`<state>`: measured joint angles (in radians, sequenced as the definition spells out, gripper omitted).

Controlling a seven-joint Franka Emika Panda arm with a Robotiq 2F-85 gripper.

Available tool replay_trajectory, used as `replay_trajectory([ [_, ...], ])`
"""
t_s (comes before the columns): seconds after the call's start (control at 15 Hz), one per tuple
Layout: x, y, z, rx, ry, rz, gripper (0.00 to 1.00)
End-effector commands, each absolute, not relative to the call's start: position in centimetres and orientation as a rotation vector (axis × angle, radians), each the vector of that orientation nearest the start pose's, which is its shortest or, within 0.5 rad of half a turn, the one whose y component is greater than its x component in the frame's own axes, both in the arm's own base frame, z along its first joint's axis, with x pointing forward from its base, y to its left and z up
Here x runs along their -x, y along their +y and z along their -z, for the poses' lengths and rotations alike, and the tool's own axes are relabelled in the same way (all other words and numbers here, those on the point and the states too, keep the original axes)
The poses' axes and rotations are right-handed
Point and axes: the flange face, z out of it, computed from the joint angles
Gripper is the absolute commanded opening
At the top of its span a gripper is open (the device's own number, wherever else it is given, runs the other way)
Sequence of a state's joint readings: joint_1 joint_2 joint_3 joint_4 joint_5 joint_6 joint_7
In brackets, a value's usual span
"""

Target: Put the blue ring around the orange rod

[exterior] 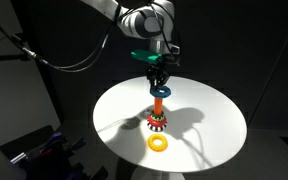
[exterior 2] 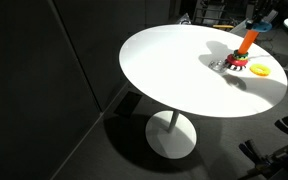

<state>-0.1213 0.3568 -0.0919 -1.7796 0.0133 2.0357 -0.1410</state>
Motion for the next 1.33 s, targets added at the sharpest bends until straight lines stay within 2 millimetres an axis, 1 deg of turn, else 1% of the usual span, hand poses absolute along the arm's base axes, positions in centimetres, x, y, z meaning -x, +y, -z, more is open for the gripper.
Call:
replay_trajectory([
  [0.0, -62.3, -13.1, -34.9, 3.16, 0.138, -0.174, 0.11],
  [0.33, -62.2, -12.9, -34.8, 3.151, 0.123, -0.173, 0.11],
  [1.27, -61.9, -12.1, -35.2, 3.132, 0.098, -0.163, 0.11],
])
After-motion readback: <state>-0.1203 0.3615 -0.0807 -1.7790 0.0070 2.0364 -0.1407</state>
